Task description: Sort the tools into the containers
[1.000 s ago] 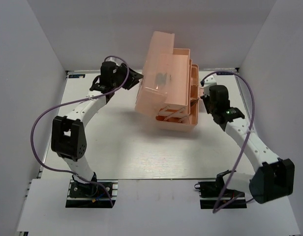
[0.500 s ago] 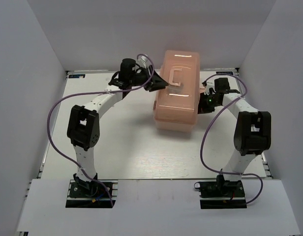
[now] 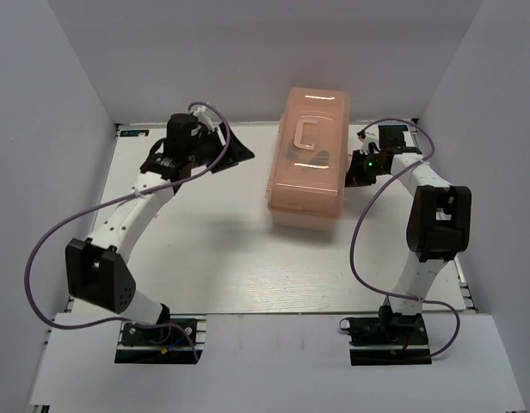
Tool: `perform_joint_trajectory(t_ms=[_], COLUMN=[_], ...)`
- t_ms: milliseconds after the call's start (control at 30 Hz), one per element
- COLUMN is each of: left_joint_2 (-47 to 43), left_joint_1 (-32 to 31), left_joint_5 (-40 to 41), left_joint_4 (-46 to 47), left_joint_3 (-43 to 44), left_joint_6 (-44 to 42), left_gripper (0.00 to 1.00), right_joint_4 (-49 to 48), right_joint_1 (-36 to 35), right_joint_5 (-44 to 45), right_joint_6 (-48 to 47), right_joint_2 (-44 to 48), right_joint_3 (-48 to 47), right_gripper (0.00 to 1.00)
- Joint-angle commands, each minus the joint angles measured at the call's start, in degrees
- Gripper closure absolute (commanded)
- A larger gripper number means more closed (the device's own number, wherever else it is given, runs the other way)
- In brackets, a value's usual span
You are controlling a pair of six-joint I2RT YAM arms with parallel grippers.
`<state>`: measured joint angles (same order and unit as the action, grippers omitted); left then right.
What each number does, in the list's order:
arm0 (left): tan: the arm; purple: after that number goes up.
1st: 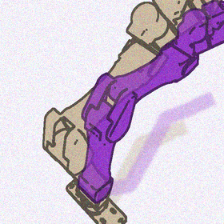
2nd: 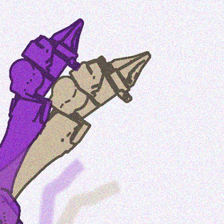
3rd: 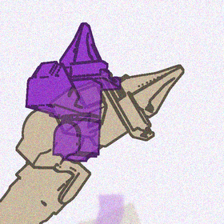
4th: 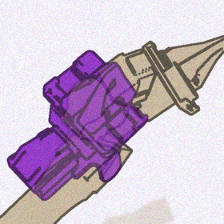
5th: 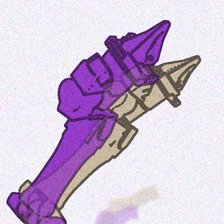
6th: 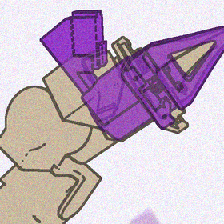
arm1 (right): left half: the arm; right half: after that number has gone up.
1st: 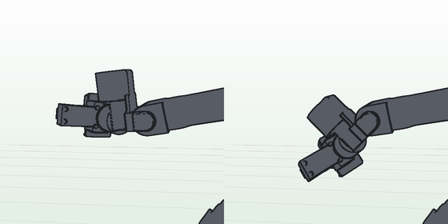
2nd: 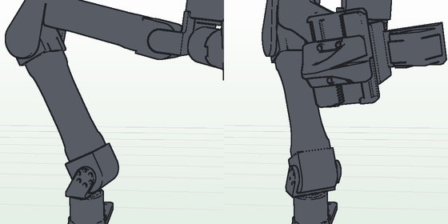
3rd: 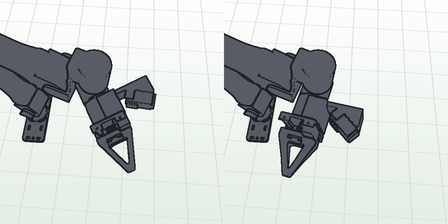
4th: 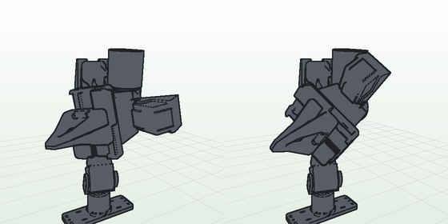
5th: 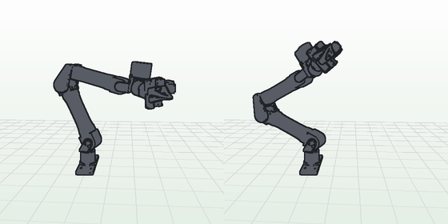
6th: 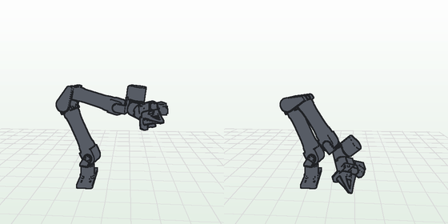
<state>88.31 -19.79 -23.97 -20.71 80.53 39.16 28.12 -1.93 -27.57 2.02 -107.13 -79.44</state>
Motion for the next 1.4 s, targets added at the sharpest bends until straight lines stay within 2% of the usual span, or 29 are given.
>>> perform_joint_trajectory(t_ms=[0,100,200,433,500,667,800,933,1067,1100,1200,1267,1333,1367], left_joint_2=[-2.2,1.2,6.3,17.5,18.3,18.3,16.8,10.3,1.3,-0.9,-10.0,-15.4,-17.8,-18.6], left_joint_1=[-0.2,-2.3,-4.1,-8.4,-9.1,-9.7,-9.7,-8.4,-6.4,-6.4,-5.9,-5.9,-6.4,-6.4], left_joint_5=[5.9,1.5,-0.9,-3.2,-3.2,-3.7,-2.1,3.2,13.3,14.5,16.6,17.6,19.1,20.3], left_joint_4=[-5.7,2.1,7.0,6.1,6.1,5.6,3.2,-1.2,-7.9,-8.5,-6.5,-4.9,-3.5,-3.5], left_joint_3=[-6.7,-14.0,-14.8,-5.2,-4.0,-4.6,-7.0,-12.9,-18.2,-19.0,-21.1,-21.1,-21.1,-20.2], left_joint_6=[-3.3,-1.0,0.5,-0.8,-0.8,-1.4,-1.9,-0.5,1.4,1.4,-5.3,-10.0,-14.8,-16.0], left_gripper=[0.27,0.29,0.33,0.34,0.34,0.34,0.34,0.34,0.31,0.31,0.19,0.00,0.00,0.00], right_joint_4=[-4.1,-4.4,-4.4,-4.2,-4.3,-4.7,-4.0,-3.2,-0.5,0.8,3.2,4.0,2.9,2.2], right_joint_1=[-1.0,-1.2,-1.2,-0.9,-1.0,-0.8,-0.6,-0.3,-0.3,-0.2,0.0,0.0,-0.5,-0.4], right_joint_5=[-4.0,-4.5,-4.2,-3.5,-3.1,-0.8,0.1,1.7,13.9,20.6,27.0,27.3,29.8,29.2], right_joint_6=[0.4,-0.3,-0.8,-1.7,-1.7,-5.0,-5.3,-5.9,-6.9,-6.9,-8.8,-10.5,-12.1,-12.0], right_joint_2=[-1.4,-2.7,-2.8,0.1,0.6,3.0,3.0,5.0,8.0,9.7,14.8,20.1,26.1,27.4], right_joint_3=[-4.1,-5.2,-5.5,-1.2,0.2,1.8,1.5,3.3,4.6,5.3,6.8,9.3,11.1,13.1], right_gripper=[1.00,1.00,1.00,0.98,0.98,0.91,0.91,0.90,0.87,0.84,0.63,0.43,0.10,0.10])
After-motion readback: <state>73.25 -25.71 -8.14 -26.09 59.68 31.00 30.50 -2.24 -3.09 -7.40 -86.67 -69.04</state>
